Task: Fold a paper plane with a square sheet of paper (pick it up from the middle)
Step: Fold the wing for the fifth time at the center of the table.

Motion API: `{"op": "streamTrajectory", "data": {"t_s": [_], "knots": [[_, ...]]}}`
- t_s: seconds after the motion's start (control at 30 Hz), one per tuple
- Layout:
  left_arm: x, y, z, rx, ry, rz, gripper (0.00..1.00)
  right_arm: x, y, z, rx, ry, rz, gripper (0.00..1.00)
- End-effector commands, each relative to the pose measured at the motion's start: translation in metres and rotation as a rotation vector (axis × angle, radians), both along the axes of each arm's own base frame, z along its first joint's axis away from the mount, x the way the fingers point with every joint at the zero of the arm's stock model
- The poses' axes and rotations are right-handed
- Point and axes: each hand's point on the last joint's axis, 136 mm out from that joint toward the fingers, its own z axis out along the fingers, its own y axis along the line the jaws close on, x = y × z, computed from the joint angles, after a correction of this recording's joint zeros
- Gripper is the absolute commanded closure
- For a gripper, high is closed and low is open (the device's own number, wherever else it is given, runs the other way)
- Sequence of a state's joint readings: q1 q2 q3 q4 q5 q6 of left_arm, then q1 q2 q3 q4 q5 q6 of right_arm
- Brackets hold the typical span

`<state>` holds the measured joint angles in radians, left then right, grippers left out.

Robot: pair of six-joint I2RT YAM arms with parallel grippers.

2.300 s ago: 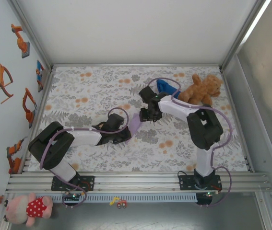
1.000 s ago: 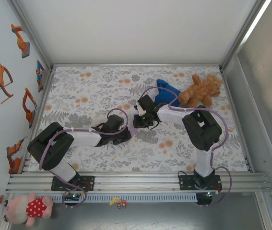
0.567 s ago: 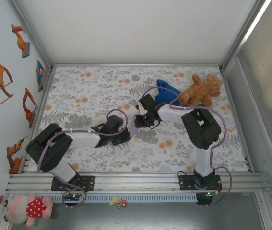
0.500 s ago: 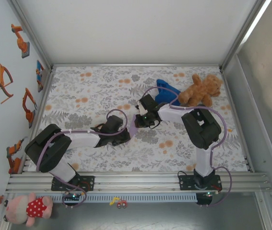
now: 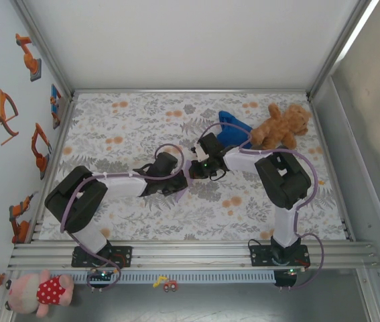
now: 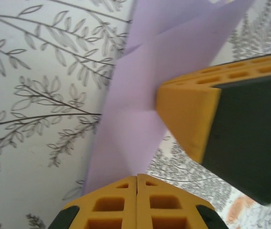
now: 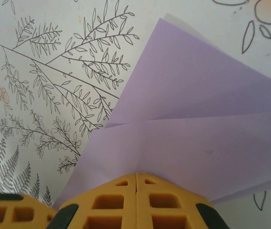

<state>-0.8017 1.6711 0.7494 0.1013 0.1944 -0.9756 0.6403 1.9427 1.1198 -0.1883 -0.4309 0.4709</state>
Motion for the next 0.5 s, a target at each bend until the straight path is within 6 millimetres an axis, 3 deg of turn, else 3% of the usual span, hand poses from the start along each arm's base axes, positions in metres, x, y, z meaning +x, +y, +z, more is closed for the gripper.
{"op": "streamTrajectory", "data": {"t_s": [0.0,0.2,0.47], "knots": [[-0.004,0.008,-0.015,0.058,0.047,0.004,1.0,-0.011,-0.022,-0.037,-0.11,0.04,-0.017,1.0],[-0.025,0.029,-0.041,0.119,0.15,0.059,1.0,0.0,-0.025,-0.033,-0.086,0.005,-0.04,1.0],[-0.05,0.051,-0.058,0.144,0.226,0.109,1.0,0.045,-0.045,-0.02,0.036,-0.087,-0.152,1.0]]}}
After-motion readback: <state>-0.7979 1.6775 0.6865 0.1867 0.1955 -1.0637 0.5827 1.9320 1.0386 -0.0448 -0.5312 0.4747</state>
